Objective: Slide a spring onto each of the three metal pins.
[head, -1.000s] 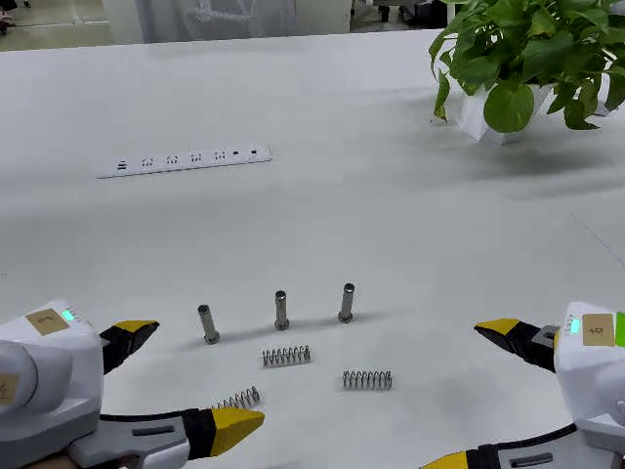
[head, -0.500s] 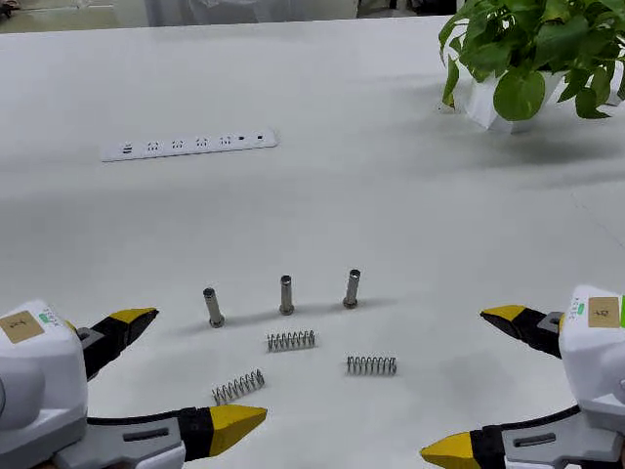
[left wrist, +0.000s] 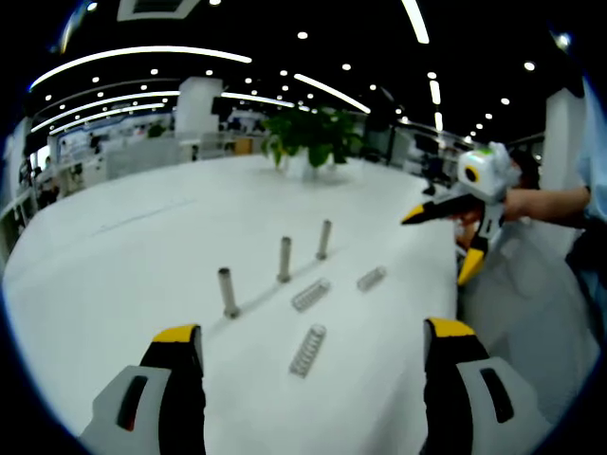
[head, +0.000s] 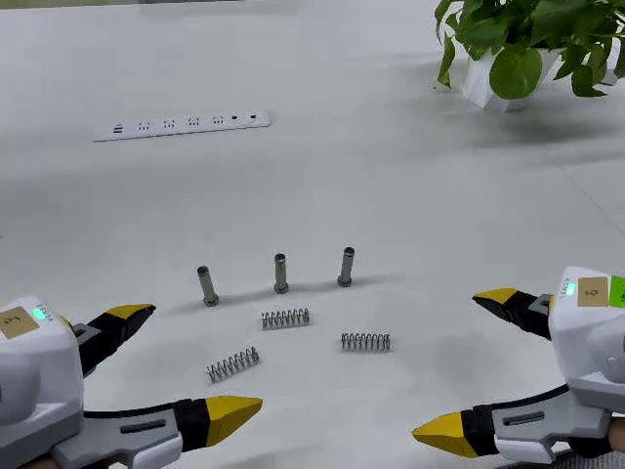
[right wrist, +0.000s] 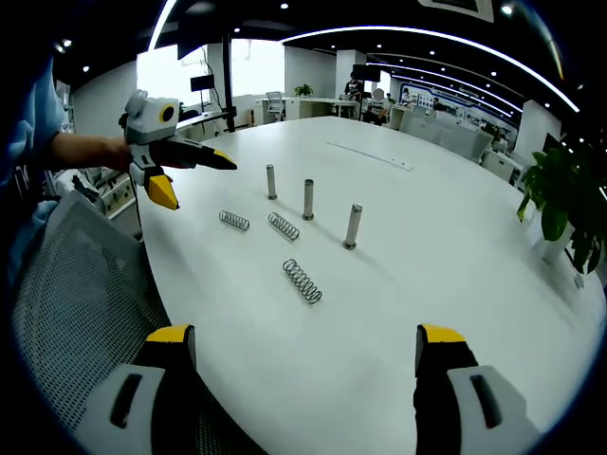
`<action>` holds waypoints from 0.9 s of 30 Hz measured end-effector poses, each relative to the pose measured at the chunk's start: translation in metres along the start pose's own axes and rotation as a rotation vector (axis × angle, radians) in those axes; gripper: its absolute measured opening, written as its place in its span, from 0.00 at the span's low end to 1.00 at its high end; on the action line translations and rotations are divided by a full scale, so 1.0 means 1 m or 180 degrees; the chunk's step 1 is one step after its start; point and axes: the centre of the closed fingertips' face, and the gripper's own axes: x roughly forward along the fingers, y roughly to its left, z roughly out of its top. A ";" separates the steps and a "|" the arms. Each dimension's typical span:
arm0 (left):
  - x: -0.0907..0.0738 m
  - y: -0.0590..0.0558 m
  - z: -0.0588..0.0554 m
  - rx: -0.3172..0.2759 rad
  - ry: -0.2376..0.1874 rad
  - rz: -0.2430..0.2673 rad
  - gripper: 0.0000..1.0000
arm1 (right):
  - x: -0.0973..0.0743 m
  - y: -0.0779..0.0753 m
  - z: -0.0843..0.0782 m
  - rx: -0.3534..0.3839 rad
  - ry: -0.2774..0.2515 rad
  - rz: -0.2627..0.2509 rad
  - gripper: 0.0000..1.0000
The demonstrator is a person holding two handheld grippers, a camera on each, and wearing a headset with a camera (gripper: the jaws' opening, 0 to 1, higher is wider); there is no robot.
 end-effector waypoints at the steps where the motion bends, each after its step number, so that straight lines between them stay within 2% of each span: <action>1: 0.001 -0.001 -0.001 0.0007 0.0013 -0.0010 0.98 | 0.000 0.000 0.000 0.0008 -0.0002 0.0000 0.97; 7: 0.008 -0.010 -0.007 0.0142 0.0117 -0.0097 0.89 | -0.001 0.001 -0.002 0.0015 0.0006 -0.0004 0.97; 11: 0.012 -0.011 -0.010 0.0246 0.0215 -0.0141 0.72 | -0.001 0.001 -0.002 0.0026 0.0004 -0.0013 0.97; 13: 0.013 -0.010 -0.015 0.0412 0.0370 -0.0178 0.64 | -0.002 0.002 -0.003 0.0031 0.0010 -0.0008 0.97; 15: 0.014 -0.009 -0.018 0.0474 0.0485 -0.0206 0.59 | -0.002 0.001 -0.004 0.0034 0.0015 -0.0018 0.97; 20: 0.020 -0.002 -0.021 0.0519 0.0686 -0.0299 0.46 | -0.004 0.001 -0.005 0.0049 0.0008 -0.0035 0.98; 24: 0.021 0.002 -0.029 0.0681 0.0964 -0.0387 0.39 | -0.005 0.001 -0.004 0.0056 -0.0010 -0.0039 0.98; 27: 0.023 0.004 -0.033 0.0719 0.1087 -0.0441 0.30 | -0.006 0.000 -0.004 0.0061 -0.0010 -0.0049 0.98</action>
